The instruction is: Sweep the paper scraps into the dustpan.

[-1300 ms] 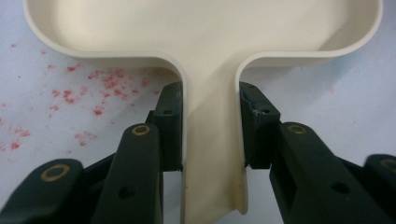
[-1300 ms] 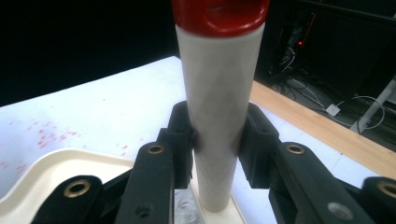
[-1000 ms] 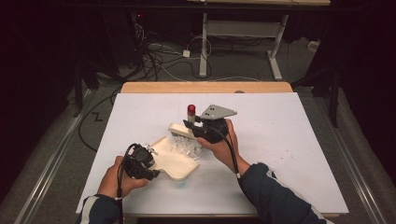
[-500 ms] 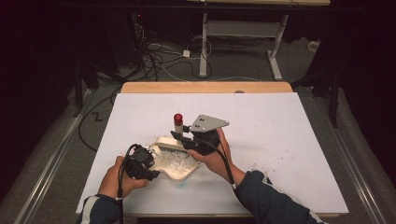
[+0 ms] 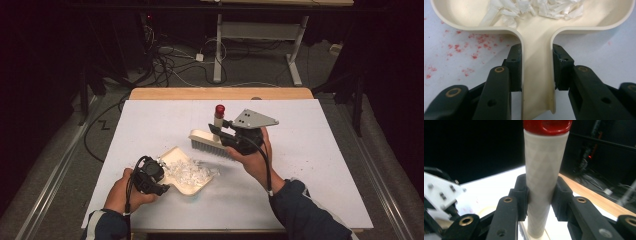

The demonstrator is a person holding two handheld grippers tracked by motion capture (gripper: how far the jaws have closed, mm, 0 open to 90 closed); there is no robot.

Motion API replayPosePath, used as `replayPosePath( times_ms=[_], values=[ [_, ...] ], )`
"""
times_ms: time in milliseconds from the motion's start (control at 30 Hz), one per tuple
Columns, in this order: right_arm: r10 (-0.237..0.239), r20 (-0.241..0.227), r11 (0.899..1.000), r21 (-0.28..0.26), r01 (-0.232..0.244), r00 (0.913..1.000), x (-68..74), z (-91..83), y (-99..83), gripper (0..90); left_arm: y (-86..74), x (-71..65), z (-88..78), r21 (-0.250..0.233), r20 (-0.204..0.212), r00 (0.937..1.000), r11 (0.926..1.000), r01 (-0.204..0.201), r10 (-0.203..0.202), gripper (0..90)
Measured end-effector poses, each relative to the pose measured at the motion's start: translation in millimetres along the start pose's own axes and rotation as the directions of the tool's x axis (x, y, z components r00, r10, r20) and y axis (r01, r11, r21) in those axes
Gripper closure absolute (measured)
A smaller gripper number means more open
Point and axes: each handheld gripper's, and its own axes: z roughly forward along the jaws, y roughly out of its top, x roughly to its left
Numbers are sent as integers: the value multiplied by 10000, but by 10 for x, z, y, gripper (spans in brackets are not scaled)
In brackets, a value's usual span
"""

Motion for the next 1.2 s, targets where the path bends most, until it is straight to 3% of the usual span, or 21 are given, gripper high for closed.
replayPosePath(
  times_ms=[67,267,300,400,467,667,1000,1100,1200],
  values=[
    [-200,215,9994,290,193,9996,-47,-102,-31,705,-5,-1,-6,-17,15,10000,10000,-11,11,634],
    [-302,269,9937,1090,271,9992,-175,-471,-173,705,-18,-8,-38,-58,-25,10000,9999,-87,87,634],
    [-302,269,9937,1090,271,9992,-175,-471,-173,705,-18,-8,-38,-58,-25,10000,9999,-87,87,634],
    [-500,396,9872,1537,433,9980,-165,-683,-273,705,-8,-19,-39,101,-115,9998,9998,-190,191,634],
    [-424,216,9849,1686,381,9989,-132,-714,-325,705,-2,-21,-36,149,-125,9997,9997,-210,212,634],
    [-457,-151,9835,1744,477,9988,11,-602,-396,706,34,-41,-32,151,-186,9993,9994,-307,310,634],
    [-116,-934,9937,1100,219,9956,297,-146,-258,706,45,-38,-16,61,-100,9996,9996,-261,262,634],
    [-113,-1185,9947,1003,233,9929,338,-120,-205,705,46,-29,-9,21,-45,9997,9997,-255,255,634],
    [-304,-1035,9943,990,407,9942,329,-181,-160,706,46,-31,-5,16,-42,9997,9997,-247,247,633]
  ],
)
